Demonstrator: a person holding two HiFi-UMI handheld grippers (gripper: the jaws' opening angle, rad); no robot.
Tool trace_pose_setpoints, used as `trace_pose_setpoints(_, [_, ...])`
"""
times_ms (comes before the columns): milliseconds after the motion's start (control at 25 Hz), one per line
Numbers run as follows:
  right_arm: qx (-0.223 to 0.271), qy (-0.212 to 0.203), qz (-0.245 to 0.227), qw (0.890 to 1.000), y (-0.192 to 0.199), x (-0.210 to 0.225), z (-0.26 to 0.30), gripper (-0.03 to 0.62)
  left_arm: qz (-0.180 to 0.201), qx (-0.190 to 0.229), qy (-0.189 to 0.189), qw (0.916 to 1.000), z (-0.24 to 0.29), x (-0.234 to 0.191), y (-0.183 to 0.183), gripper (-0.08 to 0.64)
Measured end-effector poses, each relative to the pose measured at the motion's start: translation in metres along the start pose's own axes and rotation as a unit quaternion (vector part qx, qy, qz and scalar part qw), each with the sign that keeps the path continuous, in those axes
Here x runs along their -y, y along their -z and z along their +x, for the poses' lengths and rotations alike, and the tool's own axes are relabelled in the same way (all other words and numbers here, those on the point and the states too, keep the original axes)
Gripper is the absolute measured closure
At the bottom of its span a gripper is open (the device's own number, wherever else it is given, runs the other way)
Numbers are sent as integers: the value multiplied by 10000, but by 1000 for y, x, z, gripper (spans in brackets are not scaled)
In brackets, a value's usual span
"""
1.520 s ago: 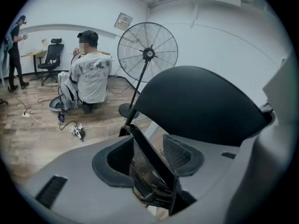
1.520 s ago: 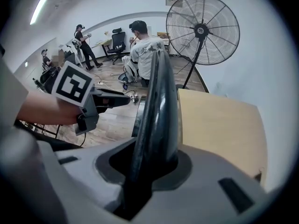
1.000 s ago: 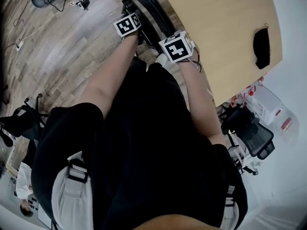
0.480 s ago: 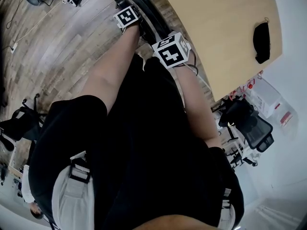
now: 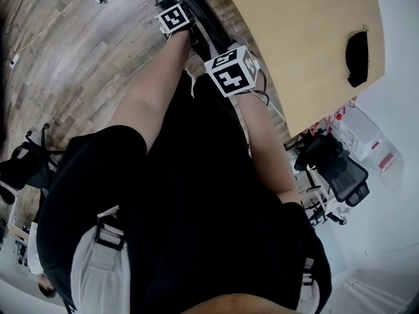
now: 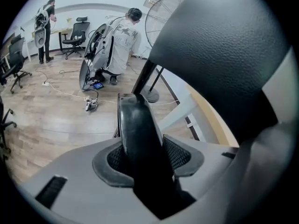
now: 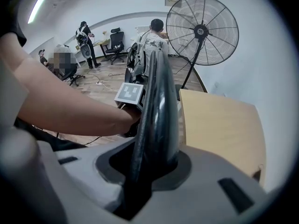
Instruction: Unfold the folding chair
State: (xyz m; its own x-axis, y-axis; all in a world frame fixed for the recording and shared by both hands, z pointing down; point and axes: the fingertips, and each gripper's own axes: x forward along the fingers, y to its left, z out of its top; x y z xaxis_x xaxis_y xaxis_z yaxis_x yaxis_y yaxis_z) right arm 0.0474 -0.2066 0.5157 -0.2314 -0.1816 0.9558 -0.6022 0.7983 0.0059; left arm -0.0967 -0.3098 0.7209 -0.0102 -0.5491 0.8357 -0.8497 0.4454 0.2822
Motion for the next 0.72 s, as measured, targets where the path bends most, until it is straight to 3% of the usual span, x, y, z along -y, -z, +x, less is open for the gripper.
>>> trace_pose_setpoints(160, [19,-4,11,10000,3,4,-3,511,-298,-389,334,9982,-6,9,21,382])
trace_pose_setpoints(400, [65,-93,-14,9999,6,11,-5,512,-400,-100,619,9972,-20,11,8,388])
trace_pose_setpoints(720, [348,-498,41,9981,8,14,1,512,-482,-113,783,9957,-9,-5,16,390])
